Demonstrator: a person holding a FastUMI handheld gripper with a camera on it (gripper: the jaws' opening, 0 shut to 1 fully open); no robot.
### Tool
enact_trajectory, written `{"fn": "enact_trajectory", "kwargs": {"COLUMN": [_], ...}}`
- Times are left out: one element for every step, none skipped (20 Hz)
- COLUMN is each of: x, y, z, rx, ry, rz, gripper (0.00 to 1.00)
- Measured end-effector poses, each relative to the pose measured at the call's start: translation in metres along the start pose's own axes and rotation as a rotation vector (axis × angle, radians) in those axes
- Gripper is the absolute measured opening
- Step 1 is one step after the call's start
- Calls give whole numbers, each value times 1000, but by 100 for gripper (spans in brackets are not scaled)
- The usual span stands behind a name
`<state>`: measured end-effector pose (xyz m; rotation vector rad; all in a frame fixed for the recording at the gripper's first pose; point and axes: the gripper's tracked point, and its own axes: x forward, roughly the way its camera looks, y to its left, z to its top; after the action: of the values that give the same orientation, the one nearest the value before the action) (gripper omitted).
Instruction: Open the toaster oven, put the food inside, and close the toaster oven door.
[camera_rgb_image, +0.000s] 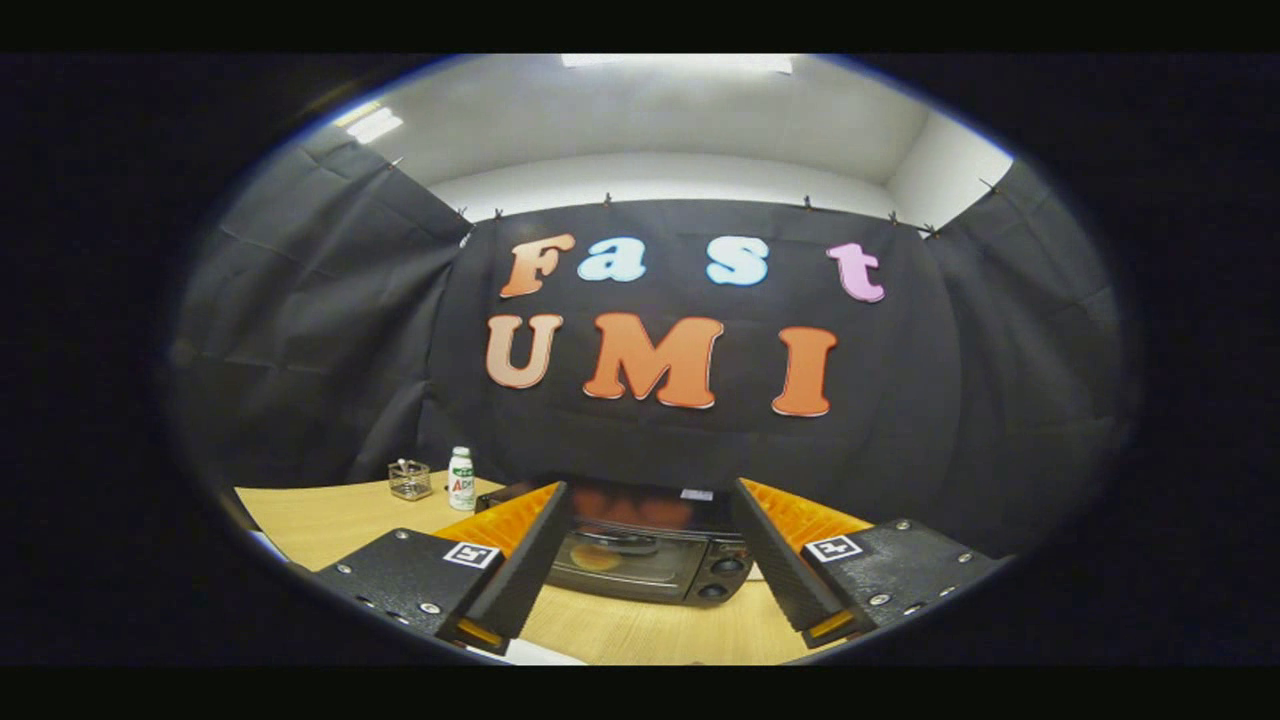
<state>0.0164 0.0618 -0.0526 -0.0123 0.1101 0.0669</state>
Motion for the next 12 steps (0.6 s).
{"fn": "enact_trajectory", "kwargs": {"x": [-4,-7,-9,-11,-13,-14,-16,-17,-18,-19,-20,-21], "y": [0,0,-1,-4,-6,-7,-8,-9,-9,-10,-10,-12], "z": [5,10,15,19,22,23,23,23,24,23,25,27], "rx": [-1,0,4,7,10,12,10,10,9,9,10,11], "ry": [-12,-25,-39,-49,-57,-61,-60,-61,-61,-61,-66,-69], "rz": [2,3,-1,-5,-10,-14,-14,-15,-17,-20,-19,-23], "gripper": [95,95,96,96,96,96,96,96,96,96,96,96]}}
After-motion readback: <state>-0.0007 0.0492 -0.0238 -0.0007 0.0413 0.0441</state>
